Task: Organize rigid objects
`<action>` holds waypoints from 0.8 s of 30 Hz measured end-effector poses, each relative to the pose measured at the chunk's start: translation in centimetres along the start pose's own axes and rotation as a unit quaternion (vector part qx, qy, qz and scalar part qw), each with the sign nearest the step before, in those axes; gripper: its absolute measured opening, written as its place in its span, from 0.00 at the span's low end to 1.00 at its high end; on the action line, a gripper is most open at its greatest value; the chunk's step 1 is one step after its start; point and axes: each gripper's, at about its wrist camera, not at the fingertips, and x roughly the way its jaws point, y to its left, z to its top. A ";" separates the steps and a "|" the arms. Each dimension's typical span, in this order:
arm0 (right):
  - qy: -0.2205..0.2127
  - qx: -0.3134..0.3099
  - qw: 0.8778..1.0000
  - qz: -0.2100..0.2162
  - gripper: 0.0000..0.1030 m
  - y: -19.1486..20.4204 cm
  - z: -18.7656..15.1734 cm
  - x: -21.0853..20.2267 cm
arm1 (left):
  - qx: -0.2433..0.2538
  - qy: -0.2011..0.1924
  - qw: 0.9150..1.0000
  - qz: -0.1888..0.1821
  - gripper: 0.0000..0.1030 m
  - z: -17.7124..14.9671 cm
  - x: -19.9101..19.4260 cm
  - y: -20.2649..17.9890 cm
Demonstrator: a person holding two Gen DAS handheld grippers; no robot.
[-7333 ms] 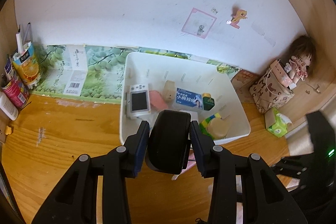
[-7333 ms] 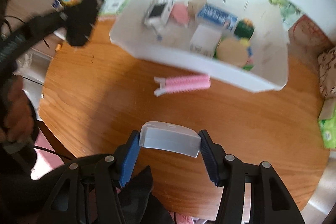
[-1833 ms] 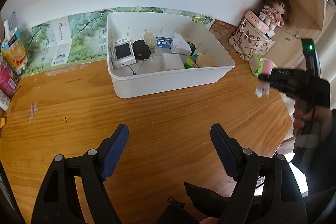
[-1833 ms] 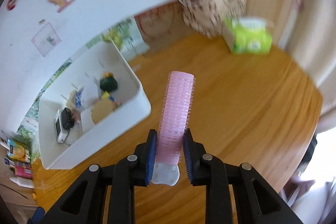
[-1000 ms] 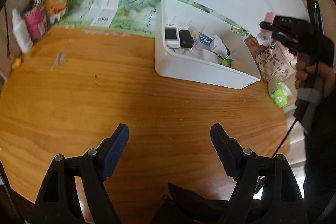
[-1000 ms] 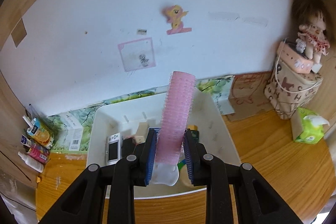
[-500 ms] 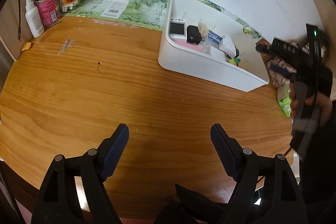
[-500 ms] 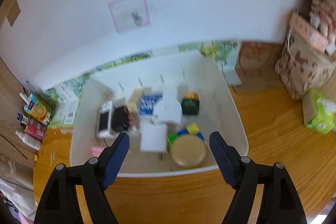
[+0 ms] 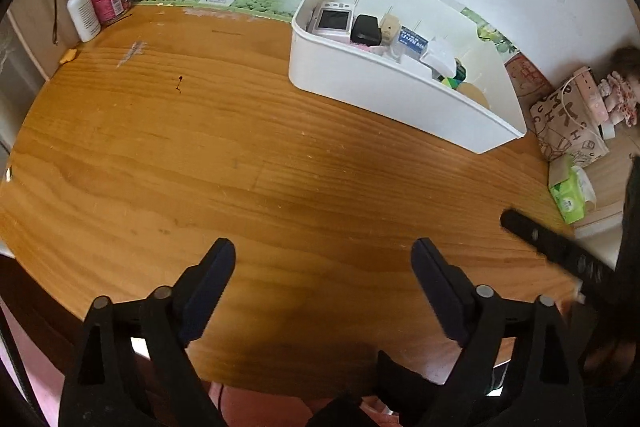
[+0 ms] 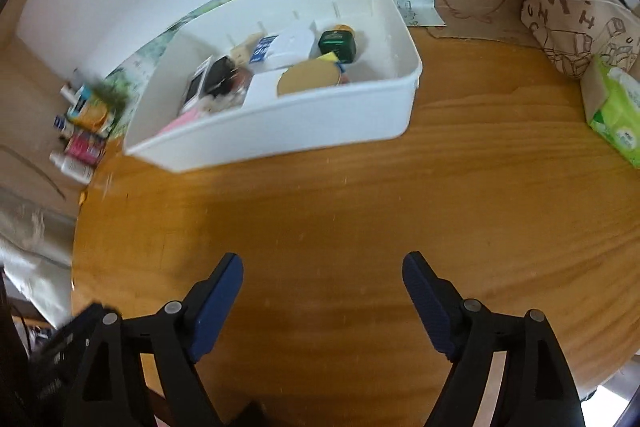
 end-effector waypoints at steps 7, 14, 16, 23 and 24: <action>-0.043 -0.020 0.998 0.029 0.93 1.8 -3.4 -6.2 | 0.031 -0.077 0.996 0.036 0.99 0.2 -4.6 -2.5; -0.082 -0.017 0.996 0.042 1.00 1.8 -4.3 -9.8 | 0.061 -0.176 0.981 0.046 0.99 0.2 -8.4 -4.6; -0.105 -0.012 0.994 0.040 1.00 1.4 -3.8 -10.7 | 0.069 -0.193 0.978 0.041 0.99 0.6 -8.7 -5.3; -0.172 -0.061 0.983 0.016 1.00 2.1 -2.4 -12.6 | 0.084 -0.203 0.975 0.042 0.99 1.8 -7.8 -6.6; -0.175 -0.064 0.982 0.014 1.00 2.1 -2.2 -12.6 | 0.083 -0.202 0.975 0.044 0.99 2.1 -7.7 -6.6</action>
